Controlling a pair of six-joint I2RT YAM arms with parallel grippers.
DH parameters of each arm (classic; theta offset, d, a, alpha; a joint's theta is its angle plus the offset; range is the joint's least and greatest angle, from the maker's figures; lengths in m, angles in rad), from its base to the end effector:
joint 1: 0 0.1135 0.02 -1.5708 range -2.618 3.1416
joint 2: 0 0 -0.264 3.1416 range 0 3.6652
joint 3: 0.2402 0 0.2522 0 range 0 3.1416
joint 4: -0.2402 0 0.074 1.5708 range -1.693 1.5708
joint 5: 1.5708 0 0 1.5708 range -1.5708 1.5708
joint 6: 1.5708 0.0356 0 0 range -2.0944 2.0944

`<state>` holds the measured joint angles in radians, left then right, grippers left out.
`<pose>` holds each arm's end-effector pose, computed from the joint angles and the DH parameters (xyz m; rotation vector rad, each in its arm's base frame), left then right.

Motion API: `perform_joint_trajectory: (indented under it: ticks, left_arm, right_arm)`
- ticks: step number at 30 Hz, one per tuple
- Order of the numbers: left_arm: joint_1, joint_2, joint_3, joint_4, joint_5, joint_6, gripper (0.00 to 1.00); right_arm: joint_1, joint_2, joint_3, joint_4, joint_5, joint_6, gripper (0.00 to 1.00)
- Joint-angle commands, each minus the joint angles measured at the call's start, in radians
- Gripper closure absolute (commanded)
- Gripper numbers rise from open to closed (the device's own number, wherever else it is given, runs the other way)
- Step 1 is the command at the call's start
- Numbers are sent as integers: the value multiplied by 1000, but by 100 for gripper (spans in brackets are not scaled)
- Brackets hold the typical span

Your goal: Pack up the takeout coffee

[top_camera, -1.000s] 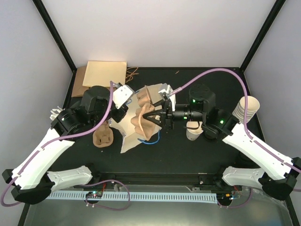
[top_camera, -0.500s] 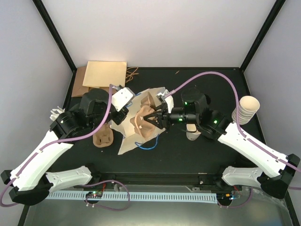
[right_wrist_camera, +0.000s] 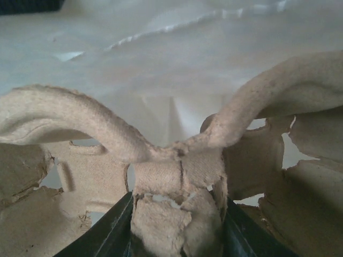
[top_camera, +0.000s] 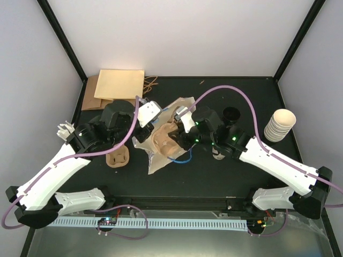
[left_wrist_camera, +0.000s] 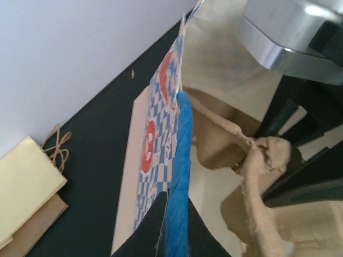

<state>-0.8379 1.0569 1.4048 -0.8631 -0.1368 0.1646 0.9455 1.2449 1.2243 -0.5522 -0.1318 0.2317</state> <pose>0.1342 -0.1418 0.4295 0.9312 1.8731 -0.2673 0.1563 0.2245 0.3593 -0.8631 2.0829 0.8055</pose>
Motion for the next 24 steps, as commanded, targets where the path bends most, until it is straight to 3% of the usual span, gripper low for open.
perform_joint_trajectory:
  ticks: [1,7,24]
  left_arm:
    - [-17,24,39,15,38,-14,98]
    - [-18,81,105,-45,-8,-81,98]
    - [-18,97,142,-45,1,-152,98]
  right_arm:
    - [44,-19,-10,25,245,-78,64]
    - [122,-34,-69,104,429,-172,61]
    - [177,-17,-171,110,462,-149,61]
